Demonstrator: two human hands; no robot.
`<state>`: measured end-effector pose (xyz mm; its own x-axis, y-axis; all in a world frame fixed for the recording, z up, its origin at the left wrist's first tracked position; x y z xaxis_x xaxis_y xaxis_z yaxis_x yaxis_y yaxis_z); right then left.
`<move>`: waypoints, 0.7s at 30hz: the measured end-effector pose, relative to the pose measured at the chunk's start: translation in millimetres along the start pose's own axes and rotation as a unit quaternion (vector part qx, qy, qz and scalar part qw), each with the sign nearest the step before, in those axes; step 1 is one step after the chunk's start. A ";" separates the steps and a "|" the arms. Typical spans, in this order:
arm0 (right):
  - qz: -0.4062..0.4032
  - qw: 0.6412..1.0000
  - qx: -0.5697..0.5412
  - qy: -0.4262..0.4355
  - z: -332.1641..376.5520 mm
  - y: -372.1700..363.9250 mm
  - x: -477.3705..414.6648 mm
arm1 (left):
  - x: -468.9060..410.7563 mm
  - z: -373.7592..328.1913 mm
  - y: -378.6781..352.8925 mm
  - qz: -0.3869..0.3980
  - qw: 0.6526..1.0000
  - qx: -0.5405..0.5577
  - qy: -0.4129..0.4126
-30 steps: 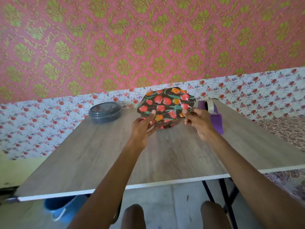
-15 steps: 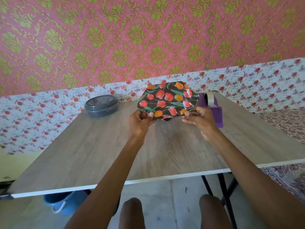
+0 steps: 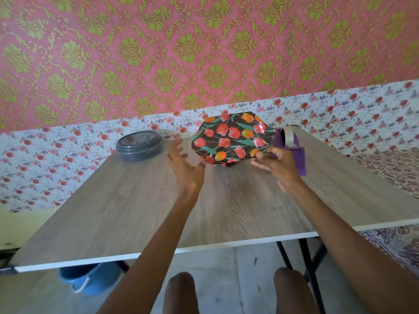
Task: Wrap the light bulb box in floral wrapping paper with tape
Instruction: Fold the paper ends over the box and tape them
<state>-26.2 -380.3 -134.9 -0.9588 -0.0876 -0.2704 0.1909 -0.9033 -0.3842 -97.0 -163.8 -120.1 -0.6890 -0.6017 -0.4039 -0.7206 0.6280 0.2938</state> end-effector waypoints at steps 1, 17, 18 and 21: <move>-0.001 1.000 0.007 0.005 1.0 -0.7 -0.5 | 2.8 -6.8 3.9 -0.060 0.993 -0.056 -0.080; 0.018 0.998 0.026 0.046 15.7 -13.1 -4.9 | -46.8 -57.0 -6.0 0.152 0.797 -0.455 -0.368; 0.018 0.998 0.027 0.049 16.7 -15.0 -5.5 | -47.9 -59.2 -7.3 0.150 0.791 -0.464 -0.368; 0.016 0.998 0.022 0.055 20.2 -21.7 -7.3 | -52.0 -66.5 -11.4 0.143 0.771 -0.491 -0.379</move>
<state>-27.7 -368.6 -106.8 -0.9228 -0.0731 -0.3784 0.2101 -0.9185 -0.3350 -58.1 -172.5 -44.8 -0.8560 0.1870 -0.4820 -0.5147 -0.2198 0.8287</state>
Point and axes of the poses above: each hand's wrist, its own x-axis away from the middle knuckle, its own y-axis out of the back of the hand, z = x × y, the point moved 1 cm from there along -x, towards the middle knuckle, and after that the axes turned 15 degrees about -x, right-handed, at the moved point
